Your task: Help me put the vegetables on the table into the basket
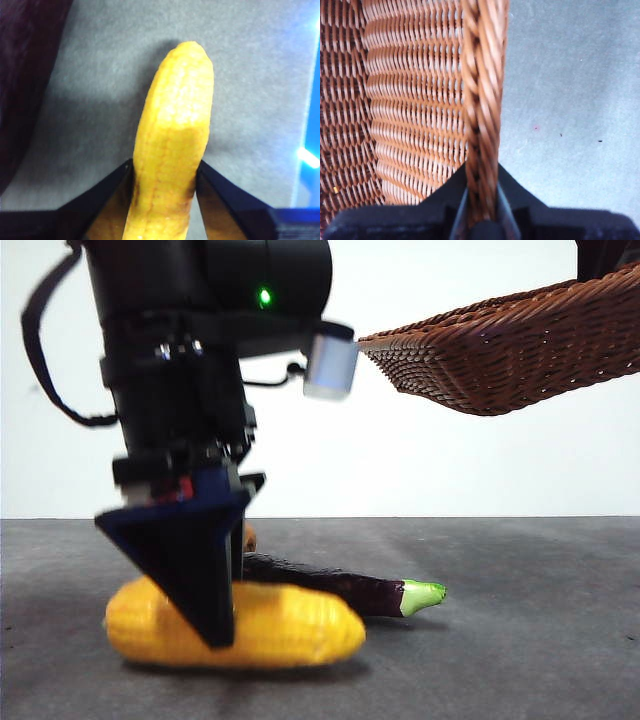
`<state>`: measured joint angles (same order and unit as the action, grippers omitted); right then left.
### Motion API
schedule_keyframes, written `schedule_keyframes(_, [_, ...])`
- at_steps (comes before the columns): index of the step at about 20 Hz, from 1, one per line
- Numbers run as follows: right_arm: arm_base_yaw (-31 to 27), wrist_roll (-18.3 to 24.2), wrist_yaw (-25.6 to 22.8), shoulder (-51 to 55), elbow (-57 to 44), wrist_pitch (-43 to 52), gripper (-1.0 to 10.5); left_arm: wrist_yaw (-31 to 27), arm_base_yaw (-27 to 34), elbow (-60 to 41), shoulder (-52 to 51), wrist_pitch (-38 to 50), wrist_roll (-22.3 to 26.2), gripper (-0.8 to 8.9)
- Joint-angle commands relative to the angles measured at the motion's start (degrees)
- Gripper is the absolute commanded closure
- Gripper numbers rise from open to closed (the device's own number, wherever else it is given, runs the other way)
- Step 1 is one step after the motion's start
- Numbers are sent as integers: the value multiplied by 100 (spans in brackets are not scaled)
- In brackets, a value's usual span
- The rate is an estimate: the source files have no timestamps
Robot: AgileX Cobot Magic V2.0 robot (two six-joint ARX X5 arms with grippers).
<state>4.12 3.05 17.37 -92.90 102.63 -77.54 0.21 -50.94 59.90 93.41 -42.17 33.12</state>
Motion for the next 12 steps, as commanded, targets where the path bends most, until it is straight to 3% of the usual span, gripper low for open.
schedule_keyframes(1, [4, 44, 35, 70, 17, -127, 954, 157, -4, -22, -647, -9, -404, 822])
schedule_keyframes(6, [55, -70, -245, 70, -55, -98, 954, 927, -13, -22, -2358, -323, -1843, 822])
schedule_keyframes(9, [352, -179, -365, 70, -354, 44, 954, 1193, -11, -22, -3075, 190, -3611, 822])
schedule_keyframes(12, [791, -483, -654, 70, -793, 350, 951, 968, 24, -22, -3300, 1172, -5683, 820])
